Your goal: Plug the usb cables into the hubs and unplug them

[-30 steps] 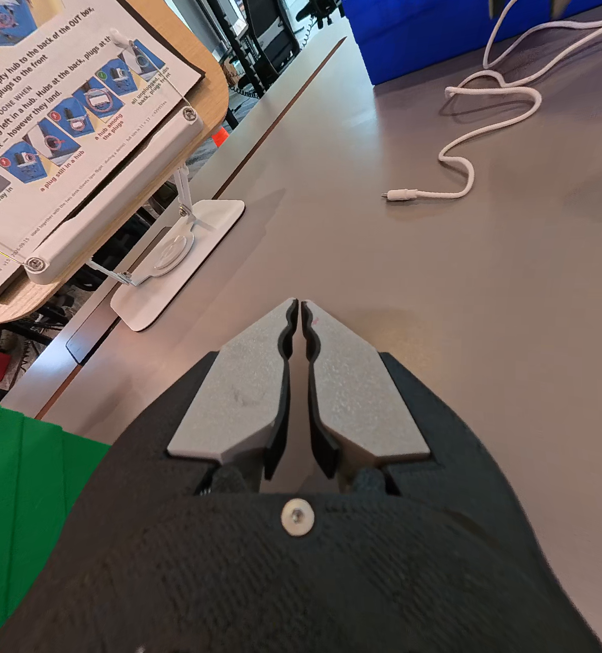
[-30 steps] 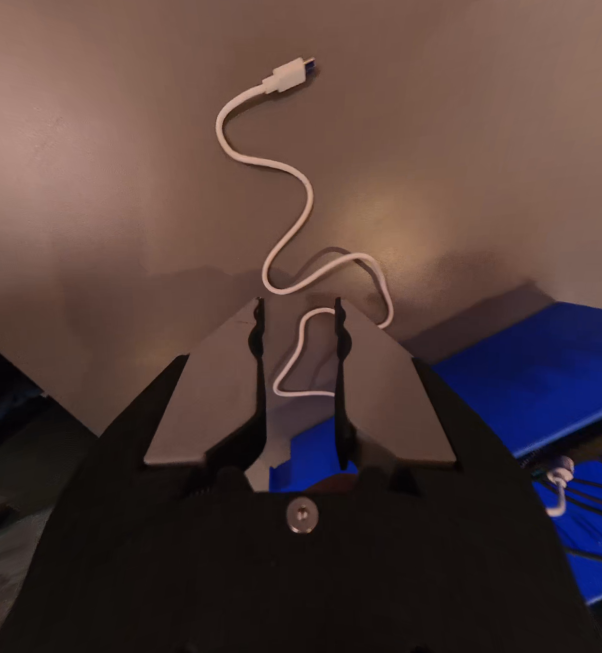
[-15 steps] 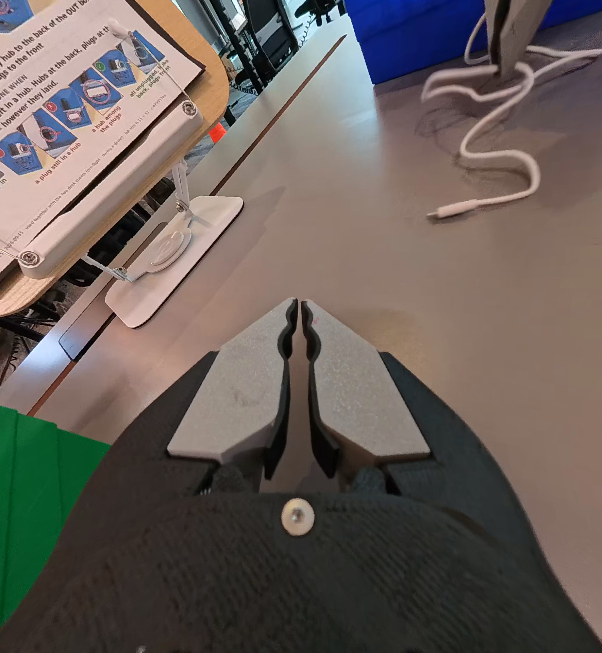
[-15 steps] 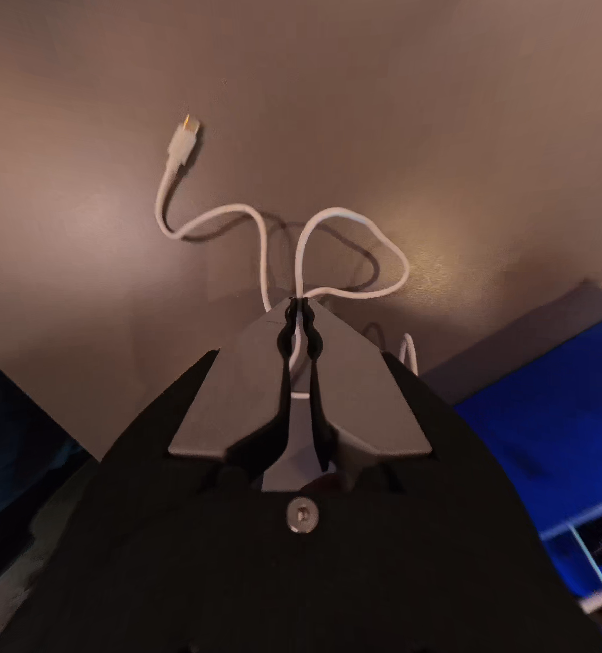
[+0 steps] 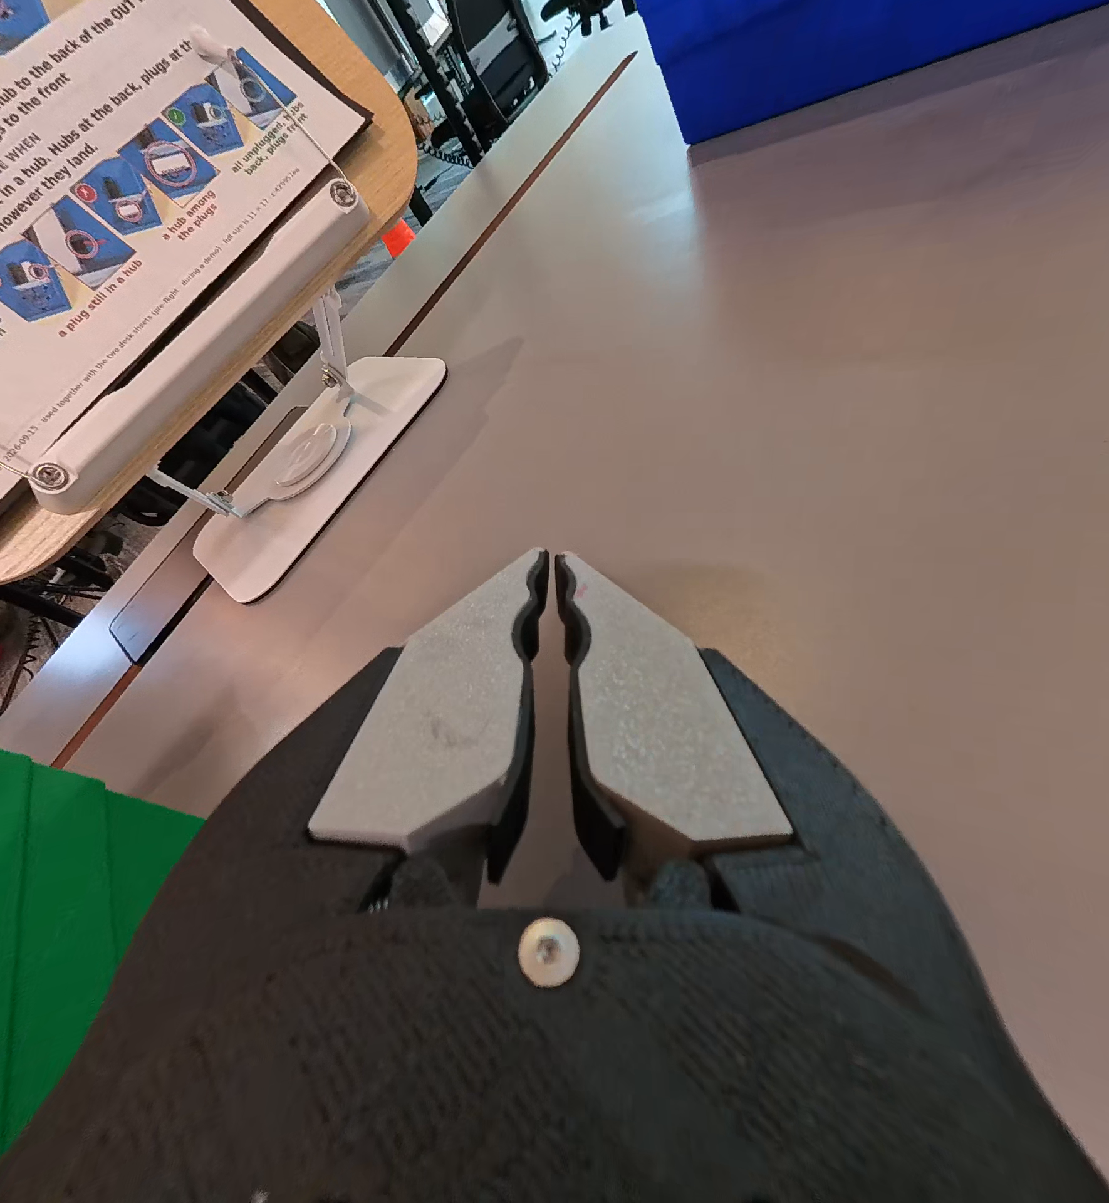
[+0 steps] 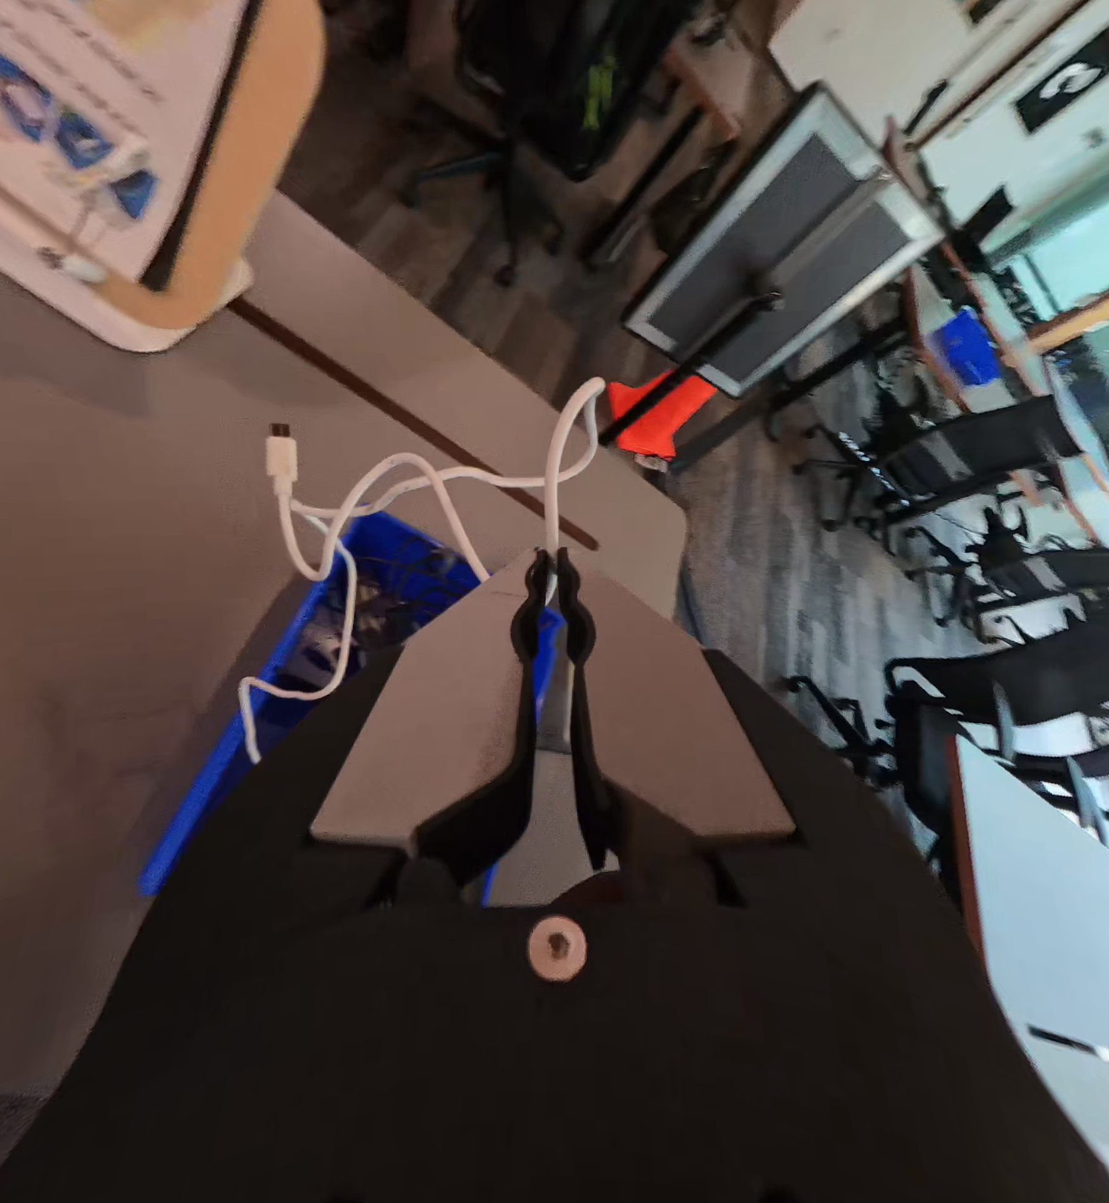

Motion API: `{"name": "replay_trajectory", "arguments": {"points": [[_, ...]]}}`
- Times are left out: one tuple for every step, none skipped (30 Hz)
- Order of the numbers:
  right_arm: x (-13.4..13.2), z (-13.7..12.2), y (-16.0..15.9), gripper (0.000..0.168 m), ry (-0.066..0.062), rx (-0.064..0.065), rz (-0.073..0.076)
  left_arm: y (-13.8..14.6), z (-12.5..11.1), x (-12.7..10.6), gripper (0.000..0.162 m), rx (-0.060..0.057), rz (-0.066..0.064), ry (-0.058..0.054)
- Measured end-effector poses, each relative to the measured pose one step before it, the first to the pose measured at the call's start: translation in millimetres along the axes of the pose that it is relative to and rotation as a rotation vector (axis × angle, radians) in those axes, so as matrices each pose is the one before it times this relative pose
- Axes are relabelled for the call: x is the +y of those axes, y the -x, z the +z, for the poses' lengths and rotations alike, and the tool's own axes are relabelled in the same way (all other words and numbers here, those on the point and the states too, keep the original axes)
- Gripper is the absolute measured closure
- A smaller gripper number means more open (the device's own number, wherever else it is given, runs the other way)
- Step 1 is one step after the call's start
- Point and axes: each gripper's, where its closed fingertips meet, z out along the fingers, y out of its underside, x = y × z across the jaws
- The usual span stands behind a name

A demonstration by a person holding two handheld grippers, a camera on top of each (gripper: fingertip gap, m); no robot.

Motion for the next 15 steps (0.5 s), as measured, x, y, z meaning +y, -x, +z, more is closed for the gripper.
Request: {"name": "replay_trajectory", "arguments": {"points": [[1.06,-3.24,-17.83,0.168,0.0101,0.043,0.0032,0.07,0.01,-0.01,0.162,-0.0005,0.0,-0.0001],[4.8,1.14,-14.01,0.167,0.0209,0.033,0.0007,0.24,-0.14,-0.1,0.162,-0.0013,-0.0008,-0.001],[7.66,5.13,-8.89,0.167,0.0269,0.0163,0.0054,0.31,-0.26,-0.17,0.162,-0.0017,-0.0012,-0.0012],[9.44,8.76,-1.02,0.168,0.0248,-0.0132,0.0069,0.21,-0.21,-0.11,0.162,-0.001,-0.0006,-0.0013],[10.8,11.88,4.81,0.168,0.0225,-0.0294,0.0,0.03,-0.18,-0.1,0.162,-0.0002,-0.0004,-0.0006],[13.45,15.09,6.29,0.167,0.0302,-0.0213,-0.0069,0.0,-0.09,0.09,0.162,0.0005,-0.0001,0.0001],[16.07,18.54,8.23,0.167,0.0422,-0.0194,-0.0138,-0.1,0.16,0.14,0.162,0.0007,0.0004,0.0009],[17.06,22.16,11.07,0.167,0.0498,-0.0254,-0.019,-0.26,0.18,0.27,0.162,0.0008,0.0014,0.0021],[17.29,25.14,11.66,0.168,0.0582,-0.0229,-0.0163,-0.44,0.34,0.4,0.162,0.0009,0.0027,0.0031],[16.35,27.12,12.22,0.167,0.0621,-0.0223,-0.0124,-0.34,0.33,0.3,0.162,-0.0004,0.004,0.003],[13.49,27.87,12.92,0.167,0.0559,-0.0262,-0.0101,-0.4,0.29,0.31,0.162,-0.0006,0.0047,0.0026],[10.69,27.32,12.52,0.167,0.0488,-0.0298,-0.0041,-0.3,0.23,0.33,0.162,-0.0011,0.0041,0.0022],[8.75,25.25,11.79,0.167,0.0455,-0.0347,0.002,0.0,-0.03,0.03,0.162,-0.0025,0.0027,0.0007],[6.64,21.99,10.29,0.167,0.0408,-0.0356,0.0014,0.35,-0.05,-0.1,0.162,-0.0042,0.0013,-0.0006],[5.34,18.41,8.72,0.167,0.038,-0.0372,0.0016,0.56,-0.17,0.03,0.162,-0.004,0.0002,-0.0003]]}}
